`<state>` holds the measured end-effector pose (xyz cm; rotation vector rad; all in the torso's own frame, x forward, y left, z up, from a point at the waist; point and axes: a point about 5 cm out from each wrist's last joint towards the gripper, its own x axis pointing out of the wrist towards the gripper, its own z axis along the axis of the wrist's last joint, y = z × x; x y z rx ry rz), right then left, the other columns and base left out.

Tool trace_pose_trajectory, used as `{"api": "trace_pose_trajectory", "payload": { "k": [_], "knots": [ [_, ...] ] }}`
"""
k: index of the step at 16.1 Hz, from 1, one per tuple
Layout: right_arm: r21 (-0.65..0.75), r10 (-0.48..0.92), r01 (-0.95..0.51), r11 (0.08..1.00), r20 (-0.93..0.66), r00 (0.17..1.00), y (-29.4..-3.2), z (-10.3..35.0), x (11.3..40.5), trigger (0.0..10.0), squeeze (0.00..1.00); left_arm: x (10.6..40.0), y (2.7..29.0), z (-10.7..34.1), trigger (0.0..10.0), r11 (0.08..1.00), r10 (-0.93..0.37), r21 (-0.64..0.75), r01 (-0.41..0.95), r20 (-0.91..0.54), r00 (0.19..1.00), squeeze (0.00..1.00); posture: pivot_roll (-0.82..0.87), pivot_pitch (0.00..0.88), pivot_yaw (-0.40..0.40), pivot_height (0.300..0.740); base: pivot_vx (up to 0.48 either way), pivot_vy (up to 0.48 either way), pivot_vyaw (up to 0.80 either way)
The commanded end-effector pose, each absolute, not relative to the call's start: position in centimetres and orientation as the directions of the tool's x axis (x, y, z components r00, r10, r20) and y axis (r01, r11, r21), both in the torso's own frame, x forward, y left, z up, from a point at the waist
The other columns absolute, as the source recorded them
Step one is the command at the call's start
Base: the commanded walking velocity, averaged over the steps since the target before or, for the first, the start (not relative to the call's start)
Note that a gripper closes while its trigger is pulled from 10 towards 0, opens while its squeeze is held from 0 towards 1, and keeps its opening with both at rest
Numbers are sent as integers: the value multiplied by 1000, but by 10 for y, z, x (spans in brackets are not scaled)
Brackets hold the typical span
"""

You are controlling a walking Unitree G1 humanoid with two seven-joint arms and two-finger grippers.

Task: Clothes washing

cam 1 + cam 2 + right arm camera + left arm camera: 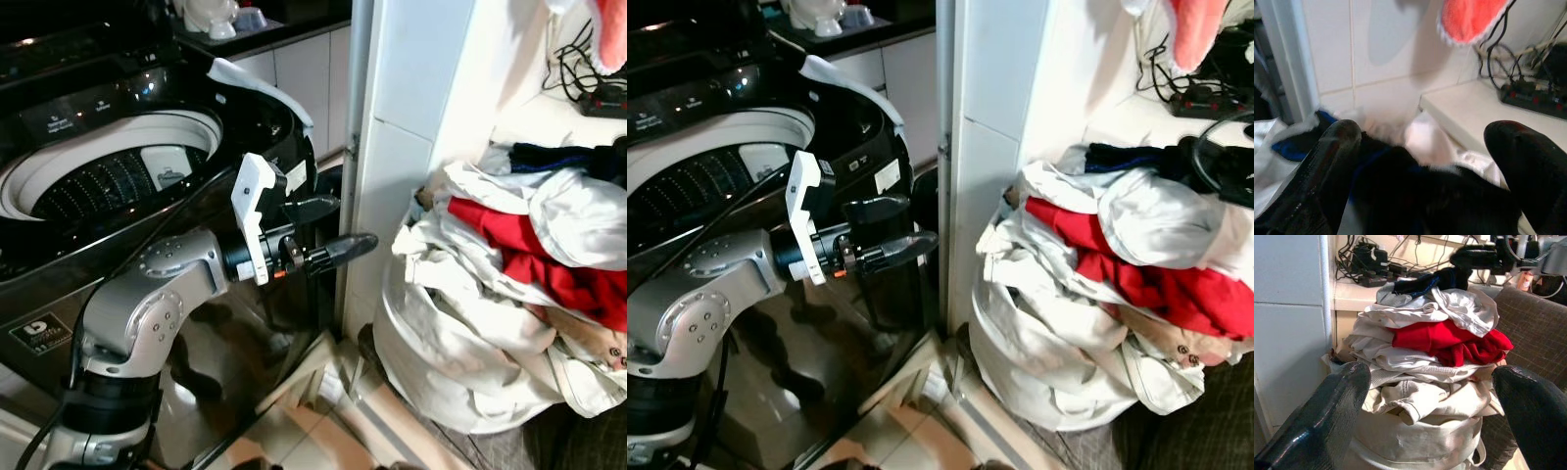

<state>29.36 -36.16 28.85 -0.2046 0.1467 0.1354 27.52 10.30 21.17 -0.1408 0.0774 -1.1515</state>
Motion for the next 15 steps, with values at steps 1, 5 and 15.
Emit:
{"api": "trace_pose_trajectory", "payload": {
  "k": [1, 5, 15],
  "knots": [
    [-212, 122, -150, 966, -136, 983, -359, 287, 302, 10000, 0, 275, 102, 217, 10000, 390, -919, -138, 910, 5, 395, 0, -111, 0, 42, 740, 0, 0, 0],
    [-212, 180, -228, 950, -223, 958, -350, 262, 315, 10000, 0, 274, 101, 220, 10000, 378, -923, -138, 916, 15, 384, 0, -99, 0, 34, 740, 0, 0, 0],
    [-176, 119, -193, 965, -363, 924, -364, 255, 319, 0, 0, 271, 102, 223, 10000, 370, -927, -135, 919, 8, 375, 0, -85, 0, 24, 740, 0, 0, 0]
  ]
}}
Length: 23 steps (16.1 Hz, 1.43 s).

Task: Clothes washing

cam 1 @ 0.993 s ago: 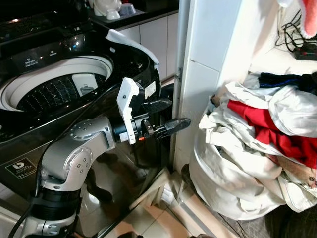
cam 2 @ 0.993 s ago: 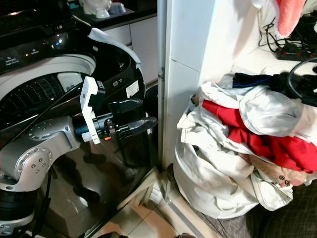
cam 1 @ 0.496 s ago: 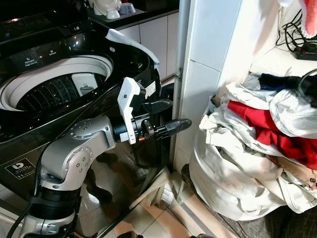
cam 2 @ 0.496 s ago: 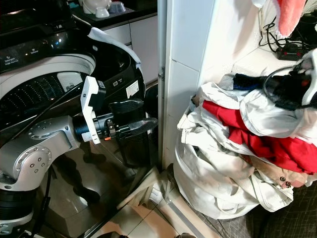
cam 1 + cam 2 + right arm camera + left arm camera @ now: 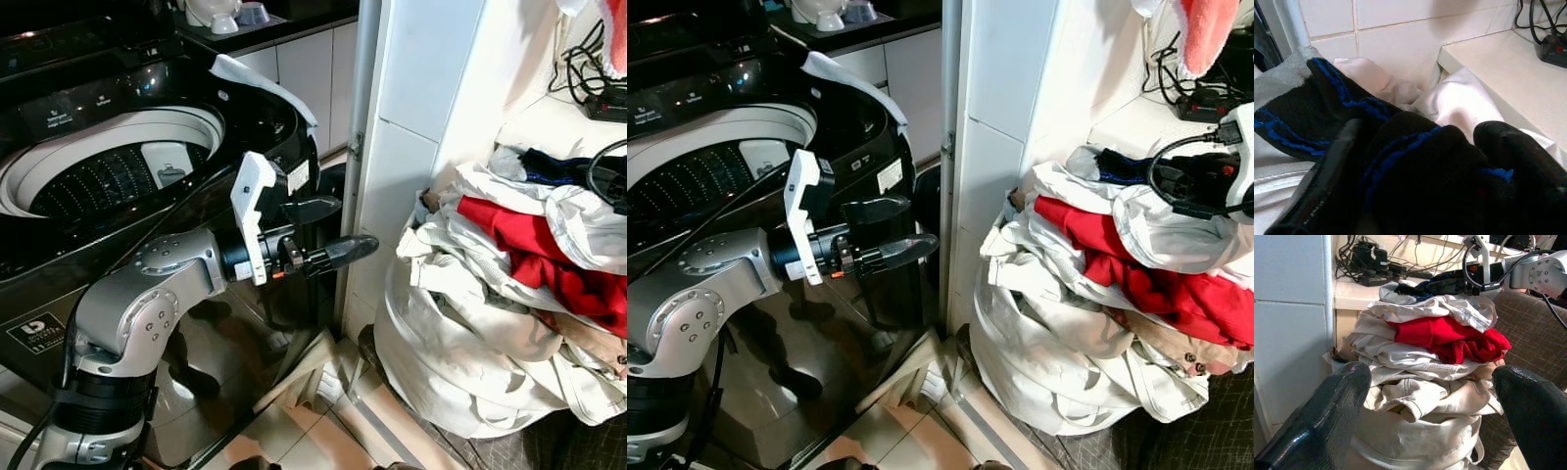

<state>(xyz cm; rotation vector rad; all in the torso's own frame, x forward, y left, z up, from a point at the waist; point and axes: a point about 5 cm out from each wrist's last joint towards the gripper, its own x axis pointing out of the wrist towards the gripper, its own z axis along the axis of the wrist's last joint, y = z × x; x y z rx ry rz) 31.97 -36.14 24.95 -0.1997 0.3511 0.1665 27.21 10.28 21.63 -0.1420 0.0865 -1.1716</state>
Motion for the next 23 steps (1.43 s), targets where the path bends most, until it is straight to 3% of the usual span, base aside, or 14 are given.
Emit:
{"api": "trace_pose_trajectory", "payload": {
  "k": [1, 18, 23],
  "knots": [
    [-176, 119, -194, 965, -364, 924, -364, 255, 319, 0, 0, 271, 102, 223, 10000, 370, -927, -135, 919, 8, 374, 0, -85, 0, 24, 740, 0, 0, 0],
    [-126, 183, -239, 963, -349, 919, -365, 263, 313, 0, 0, 267, 101, 224, 10000, 343, -938, -138, 929, 7, 347, 0, -92, 0, 29, 740, 0, 0, 0],
    [-2, 209, -210, 978, -77, 975, -363, 306, 309, 0, 0, 273, 103, 224, 10000, 390, -918, -137, 911, 17, 396, 0, -96, 0, 33, 740, 0, 0, 0]
  ]
}}
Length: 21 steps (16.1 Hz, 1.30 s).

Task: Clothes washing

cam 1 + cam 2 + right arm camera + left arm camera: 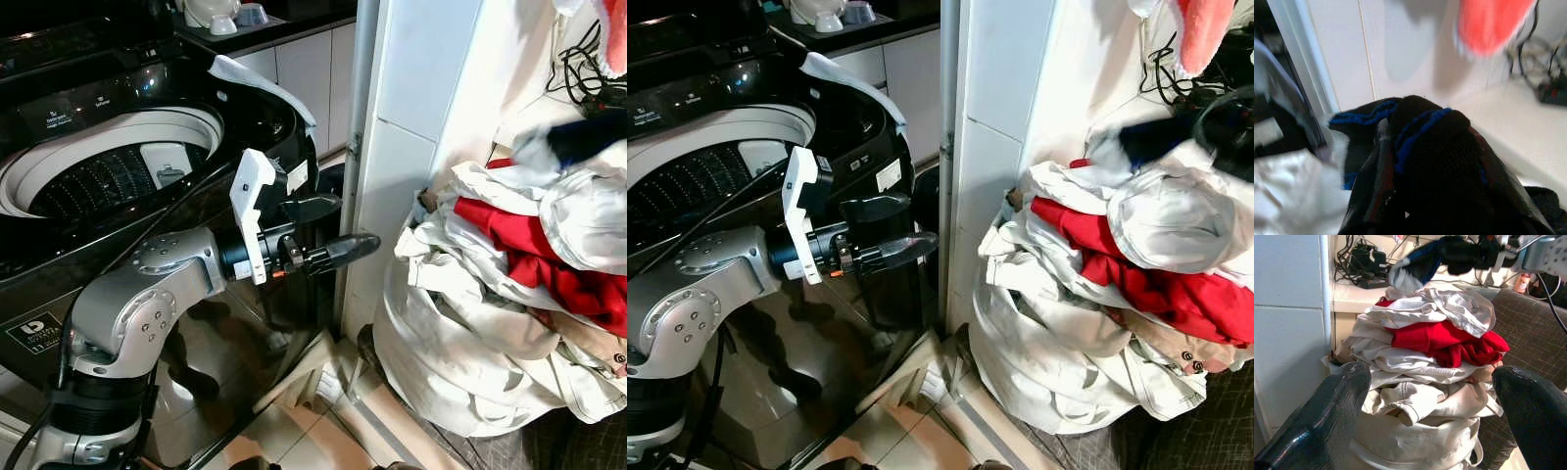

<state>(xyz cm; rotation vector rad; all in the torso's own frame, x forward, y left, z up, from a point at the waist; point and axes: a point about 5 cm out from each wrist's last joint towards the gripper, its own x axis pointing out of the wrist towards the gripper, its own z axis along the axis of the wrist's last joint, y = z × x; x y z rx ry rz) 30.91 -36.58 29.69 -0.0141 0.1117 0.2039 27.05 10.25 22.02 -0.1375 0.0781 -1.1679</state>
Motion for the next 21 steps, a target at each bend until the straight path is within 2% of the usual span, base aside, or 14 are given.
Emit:
{"api": "trace_pose_trajectory", "payload": {
  "k": [1, 5, 6, 7, 8, 11, 13, 16, 19, 20, 21],
  "knots": [
    [10, 215, -215, 977, -38, 976, -361, 314, 309, 0, 0, 273, 103, 225, 10000, 391, -918, -135, 910, 19, 397, 0, -98, 0, 35, 740, 0, 0, 0],
    [7, 269, -270, 963, 67, 961, -346, 341, 307, 0, 0, 280, 103, 229, 10000, 430, -899, -107, 897, 47, 436, 0, -103, 0, 37, 740, 0, 0, 0],
    [14, 305, -307, 952, 95, 948, -333, 347, 309, 0, 0, 290, 104, 239, 10000, 499, -857, -73, 863, 108, 505, 0, -104, 0, 36, 740, 0, 0, 0],
    [21, 392, -397, 918, 119, 912, -307, 352, 316, 0, 0, 305, 99, 266, 10000, 612, -769, -16, 791, 224, 599, 471, -96, 0, 22, 740, 0, 0, 0],
    [17, 427, -432, 902, 122, 896, -294, 352, 319, 0, 0, 304, 94, 276, 10000, 604, -779, 59, 794, 255, 573, 1000, -95, 0, 24, 740, 0, 0, 0],
    [26, 562, -572, 820, 157, 812, -238, 351, 331, 0, 0, 301, 75, 300, 10000, 563, -826, 357, 746, 273, 493, 1000, -92, 0, 38, 740, 0, 0, 0],
    [62, 624, -639, 766, 168, 764, -208, 345, 334, 0, 0, 304, 69, 301, 10000, 553, -833, 416, 722, 255, 491, 1000, -83, 0, 37, 740, 0, 0, 0],
    [78, 698, -712, 698, 149, 701, -175, 336, 330, 0, 0, 310, 71, 303, 10000, 598, -799, 454, 660, 283, 530, 1000, -71, 0, 32, 740, 0, 0, 0],
    [76, 737, -748, 659, 133, 662, -161, 333, 326, 0, 0, 317, 77, 311, 10000, 672, -737, 483, 562, 359, 572, 1000, -64, 0, 27, 740, 0, 0, 0],
    [76, 749, -759, 646, 127, 650, -156, 332, 324, 0, 0, 320, 79, 310, 10000, 665, -739, 511, 545, 342, 580, 443, -63, 0, 25, 740, 0, 0, 0],
    [75, 753, -763, 642, 125, 645, -155, 332, 323, 0, 0, 321, 79, 308, 10000, 663, -738, 516, 543, 331, 587, 0, -63, 0, 26, 740, 0, 0, 0]
  ]
}}
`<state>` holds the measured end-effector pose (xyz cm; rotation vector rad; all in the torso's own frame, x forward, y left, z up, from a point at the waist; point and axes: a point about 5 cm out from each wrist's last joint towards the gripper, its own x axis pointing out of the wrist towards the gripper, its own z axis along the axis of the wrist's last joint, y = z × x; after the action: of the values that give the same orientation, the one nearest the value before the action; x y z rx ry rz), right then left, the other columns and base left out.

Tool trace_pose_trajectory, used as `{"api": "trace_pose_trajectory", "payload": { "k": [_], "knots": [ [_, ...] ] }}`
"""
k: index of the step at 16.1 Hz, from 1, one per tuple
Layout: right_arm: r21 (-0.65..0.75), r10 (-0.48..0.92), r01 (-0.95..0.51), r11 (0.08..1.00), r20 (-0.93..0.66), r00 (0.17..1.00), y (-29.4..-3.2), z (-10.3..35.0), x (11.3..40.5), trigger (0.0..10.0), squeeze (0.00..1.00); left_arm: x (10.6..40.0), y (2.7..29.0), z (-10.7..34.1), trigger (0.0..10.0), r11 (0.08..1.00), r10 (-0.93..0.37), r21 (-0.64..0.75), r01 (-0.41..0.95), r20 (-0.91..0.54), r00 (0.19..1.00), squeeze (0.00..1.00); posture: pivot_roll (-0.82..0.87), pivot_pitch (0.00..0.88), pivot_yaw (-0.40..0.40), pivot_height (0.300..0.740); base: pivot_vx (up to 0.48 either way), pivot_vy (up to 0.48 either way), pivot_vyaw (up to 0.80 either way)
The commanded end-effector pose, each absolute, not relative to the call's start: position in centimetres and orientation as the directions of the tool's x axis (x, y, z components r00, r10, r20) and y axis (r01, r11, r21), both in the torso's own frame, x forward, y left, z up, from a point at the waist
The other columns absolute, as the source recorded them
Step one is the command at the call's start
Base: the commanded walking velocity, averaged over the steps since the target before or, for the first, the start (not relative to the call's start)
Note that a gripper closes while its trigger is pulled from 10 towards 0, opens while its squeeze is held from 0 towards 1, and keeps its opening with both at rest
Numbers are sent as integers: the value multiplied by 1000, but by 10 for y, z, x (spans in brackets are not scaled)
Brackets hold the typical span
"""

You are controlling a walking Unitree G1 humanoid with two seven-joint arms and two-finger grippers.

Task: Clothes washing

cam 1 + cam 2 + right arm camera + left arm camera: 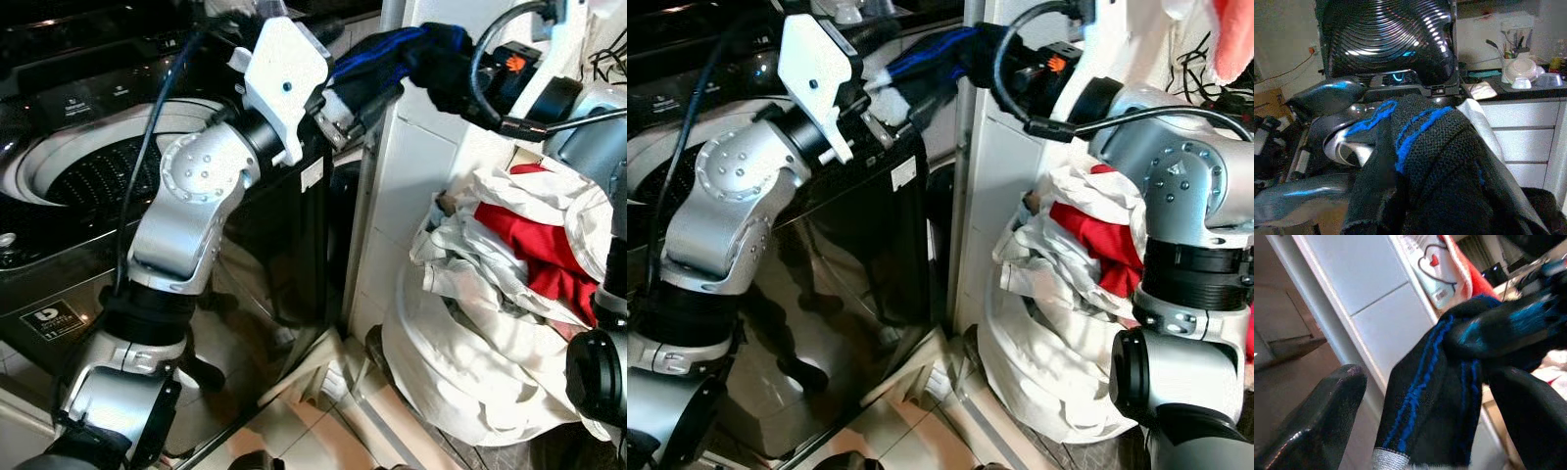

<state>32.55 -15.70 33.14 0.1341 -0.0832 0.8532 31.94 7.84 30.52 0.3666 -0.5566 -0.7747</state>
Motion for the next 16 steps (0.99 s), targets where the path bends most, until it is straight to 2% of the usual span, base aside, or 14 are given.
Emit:
{"api": "trace_pose_trajectory", "payload": {
  "k": [1, 6, 7, 16],
  "knots": [
    [73, 764, -773, 630, 120, 634, -153, 332, 320, 0, 0, 324, 80, 304, 10000, 672, -726, 517, 531, 317, 611, 0, -63, 0, 26, 740, 0, 0, 0],
    [73, 784, -791, 607, 110, 611, -150, 332, 314, 0, 0, 328, 81, 292, 10000, 656, -736, 506, 560, 265, 623, 0, -67, 0, 29, 740, 0, 0, 0],
    [73, 789, -796, 601, 107, 606, -149, 332, 313, 0, 0, 329, 82, 291, 0, 659, -735, 493, 567, 263, 625, 0, -67, 0, 29, 740, 0, 0, 0],
    [76, 793, -798, 598, 88, 603, -149, 328, 312, 0, 0, 332, 91, 294, 0, 670, -727, 479, 568, 265, 634, 0, -65, 0, 32, 740, 0, 0, 0]
  ]
}}
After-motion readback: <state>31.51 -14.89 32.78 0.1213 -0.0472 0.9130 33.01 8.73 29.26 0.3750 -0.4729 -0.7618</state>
